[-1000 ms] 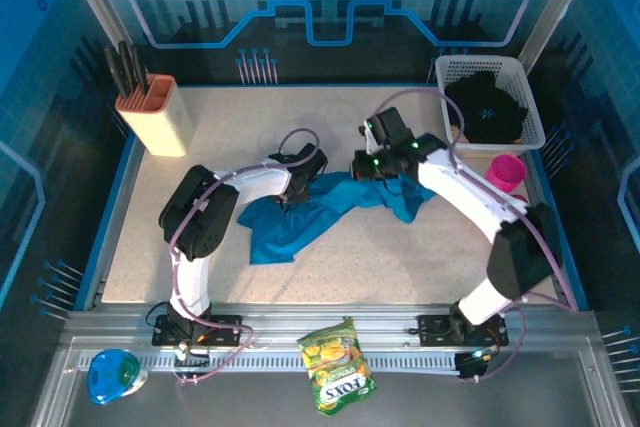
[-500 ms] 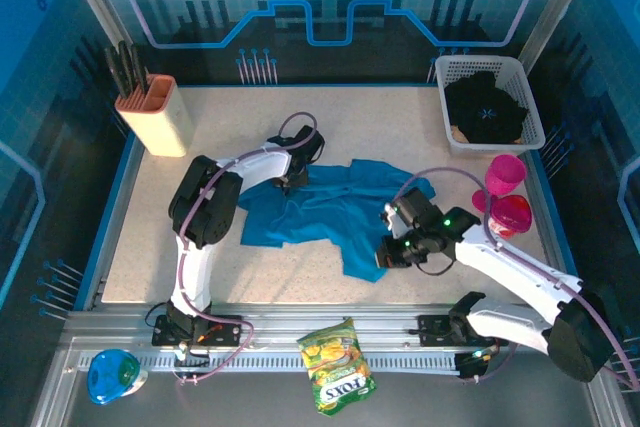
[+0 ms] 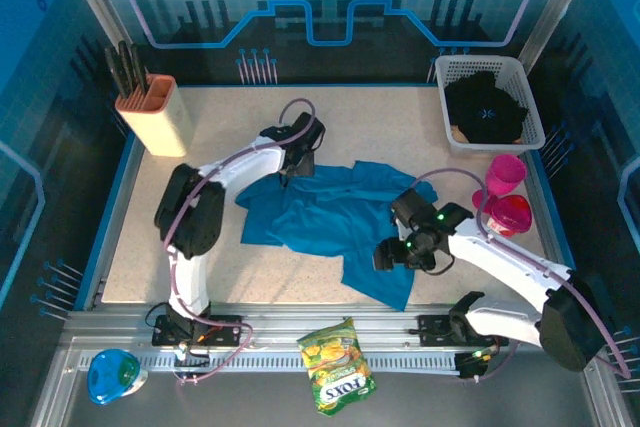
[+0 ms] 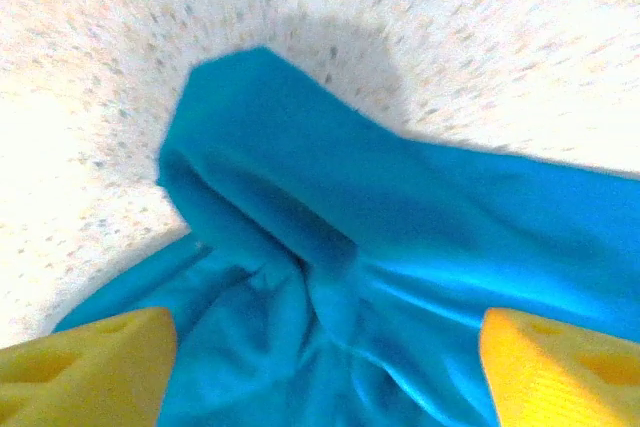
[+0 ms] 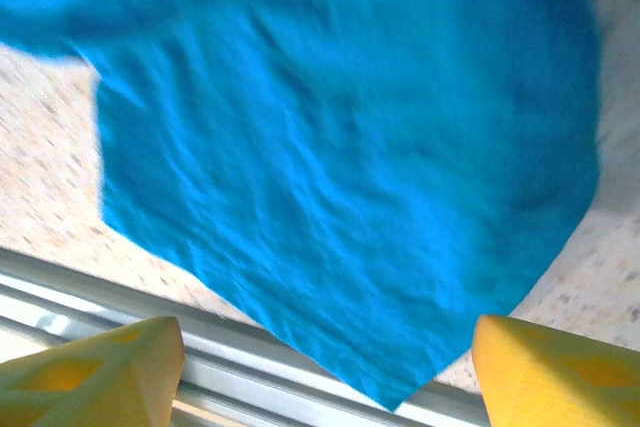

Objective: Fold and stack the t-shirts

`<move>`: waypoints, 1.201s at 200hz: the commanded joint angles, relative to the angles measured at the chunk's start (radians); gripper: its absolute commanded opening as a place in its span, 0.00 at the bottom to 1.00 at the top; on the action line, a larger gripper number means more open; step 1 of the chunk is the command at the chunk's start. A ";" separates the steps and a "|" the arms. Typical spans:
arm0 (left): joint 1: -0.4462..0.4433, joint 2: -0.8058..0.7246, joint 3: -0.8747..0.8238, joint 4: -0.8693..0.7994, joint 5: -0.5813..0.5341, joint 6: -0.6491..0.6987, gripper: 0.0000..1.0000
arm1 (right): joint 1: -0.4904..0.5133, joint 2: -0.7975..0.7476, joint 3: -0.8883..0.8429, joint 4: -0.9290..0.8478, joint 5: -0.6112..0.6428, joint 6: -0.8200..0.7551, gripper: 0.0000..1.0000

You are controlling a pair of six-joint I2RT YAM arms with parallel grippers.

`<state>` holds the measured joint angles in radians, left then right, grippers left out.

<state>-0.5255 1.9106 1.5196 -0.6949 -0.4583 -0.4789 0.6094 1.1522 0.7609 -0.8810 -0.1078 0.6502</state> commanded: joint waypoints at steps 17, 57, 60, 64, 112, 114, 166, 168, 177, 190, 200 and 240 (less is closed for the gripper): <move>-0.030 -0.268 -0.045 -0.129 -0.036 -0.020 0.93 | -0.109 0.048 0.152 -0.013 0.079 -0.108 0.77; -0.025 -0.456 -0.334 -0.180 -0.018 -0.214 0.93 | -0.300 0.177 0.245 0.076 0.083 -0.202 0.77; -0.024 -0.468 -0.359 -0.179 -0.014 -0.229 0.92 | -0.308 0.191 0.257 0.078 0.089 -0.210 0.78; -0.023 -0.482 -0.393 -0.174 -0.007 -0.251 0.92 | -0.318 0.213 0.273 0.080 0.098 -0.221 0.78; 0.010 -0.503 -0.663 -0.051 0.053 -0.389 0.88 | -0.373 0.416 0.430 0.054 0.296 -0.306 0.81; 0.011 -0.500 -0.669 -0.043 0.053 -0.392 0.88 | -0.375 0.420 0.433 0.055 0.302 -0.308 0.81; 0.018 -0.303 -0.671 0.118 0.053 -0.376 0.80 | -0.429 0.541 0.531 0.102 0.291 -0.363 0.82; 0.018 -0.293 -0.668 0.122 0.053 -0.375 0.79 | -0.426 0.545 0.534 0.107 0.283 -0.366 0.82; 0.018 -0.252 -0.654 0.134 0.060 -0.369 0.74 | -0.421 0.570 0.550 0.121 0.247 -0.369 0.81; 0.018 -0.205 -0.641 0.155 0.078 -0.360 0.62 | -0.406 0.613 0.582 0.131 0.202 -0.378 0.80; 0.016 -0.184 -0.637 0.164 0.089 -0.358 0.51 | -0.390 0.655 0.618 0.125 0.182 -0.383 0.80; 0.009 -0.237 -0.656 0.156 0.090 -0.347 0.10 | -0.331 0.852 0.808 0.078 0.169 -0.391 0.74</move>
<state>-0.5133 1.6821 0.8997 -0.5102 -0.4023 -0.8337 0.2394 1.9118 1.4700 -0.7708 0.0956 0.2787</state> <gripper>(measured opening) 0.168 0.758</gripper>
